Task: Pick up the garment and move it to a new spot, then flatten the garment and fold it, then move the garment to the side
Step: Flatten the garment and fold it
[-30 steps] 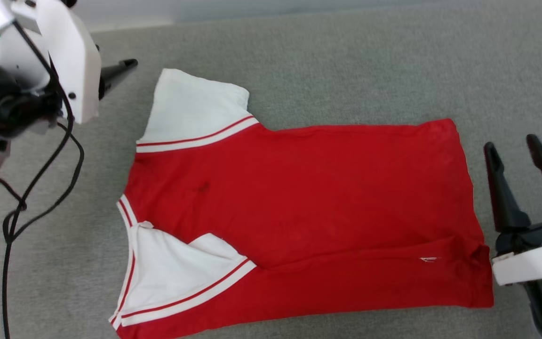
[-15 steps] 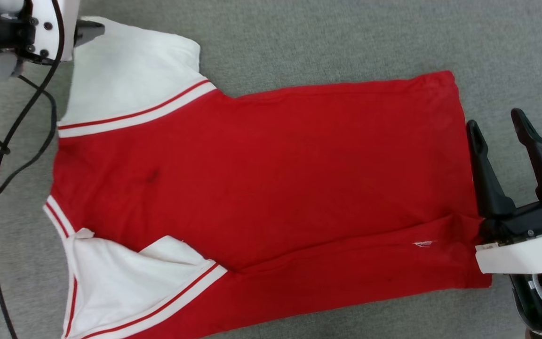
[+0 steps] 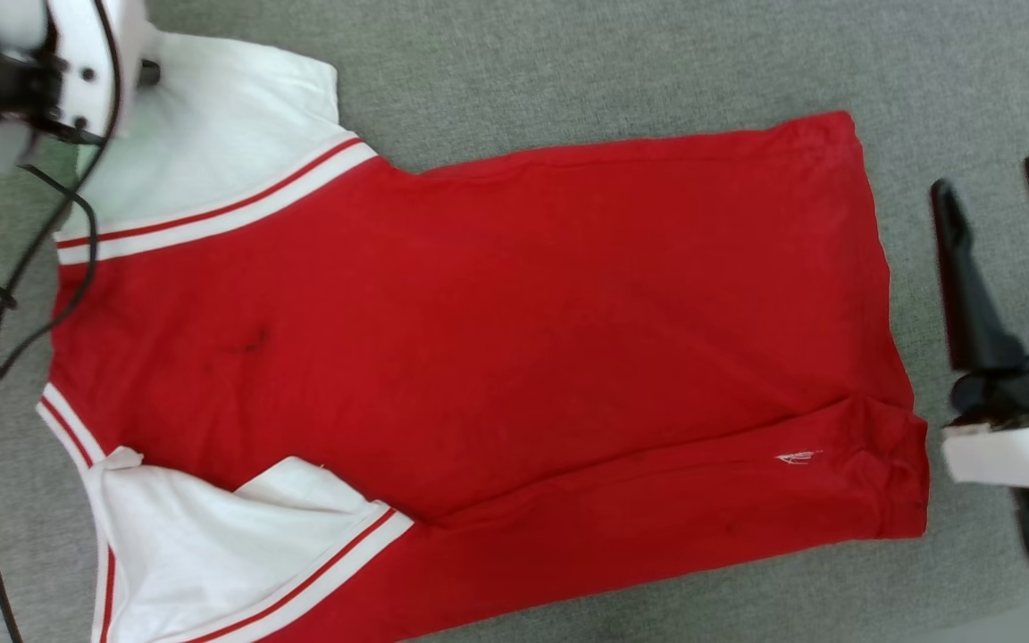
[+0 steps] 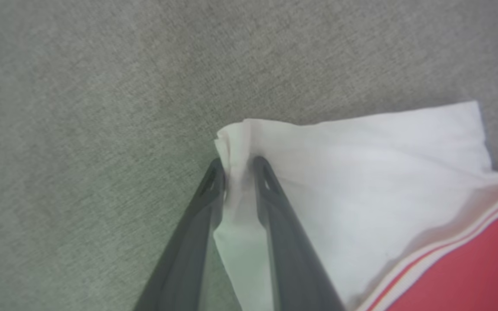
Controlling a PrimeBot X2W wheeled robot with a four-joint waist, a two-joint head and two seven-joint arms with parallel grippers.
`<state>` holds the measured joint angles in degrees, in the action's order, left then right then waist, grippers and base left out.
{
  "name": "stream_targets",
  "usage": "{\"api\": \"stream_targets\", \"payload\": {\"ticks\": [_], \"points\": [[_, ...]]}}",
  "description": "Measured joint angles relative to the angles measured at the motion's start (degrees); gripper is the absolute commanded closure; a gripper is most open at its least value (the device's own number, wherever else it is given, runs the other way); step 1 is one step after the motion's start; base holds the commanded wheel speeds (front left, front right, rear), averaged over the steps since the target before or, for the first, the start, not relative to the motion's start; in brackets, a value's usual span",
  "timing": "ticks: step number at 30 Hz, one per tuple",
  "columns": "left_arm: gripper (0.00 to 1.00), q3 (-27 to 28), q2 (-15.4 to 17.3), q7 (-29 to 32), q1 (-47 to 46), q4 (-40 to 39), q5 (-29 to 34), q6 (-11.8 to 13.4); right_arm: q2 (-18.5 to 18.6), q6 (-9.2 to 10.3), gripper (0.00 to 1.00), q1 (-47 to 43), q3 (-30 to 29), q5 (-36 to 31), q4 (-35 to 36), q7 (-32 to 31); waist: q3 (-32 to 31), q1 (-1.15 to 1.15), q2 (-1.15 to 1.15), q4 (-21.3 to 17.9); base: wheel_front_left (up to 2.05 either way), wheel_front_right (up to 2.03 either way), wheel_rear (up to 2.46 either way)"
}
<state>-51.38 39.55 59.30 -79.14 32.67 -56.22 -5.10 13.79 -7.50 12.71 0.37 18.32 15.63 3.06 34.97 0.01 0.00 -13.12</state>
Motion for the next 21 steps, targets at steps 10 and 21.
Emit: {"api": "stream_targets", "payload": {"ticks": [10,21], "points": [[1.0,-1.48,-2.21,-4.63,1.29,-2.74,-0.15,-1.59,12.48,0.0,0.0,11.06,0.78,1.87,0.45,-18.93,-4.13,0.0,0.0,2.92,0.0,0.0,0.0],[1.0,-2.91,-3.79,-8.12,2.13,-8.17,-0.88,-2.22,28.07,0.0,0.0,28.19,15.22,17.11,-11.15,-54.66,-6.11,-0.01,0.0,8.34,0.0,0.0,0.0]]}}
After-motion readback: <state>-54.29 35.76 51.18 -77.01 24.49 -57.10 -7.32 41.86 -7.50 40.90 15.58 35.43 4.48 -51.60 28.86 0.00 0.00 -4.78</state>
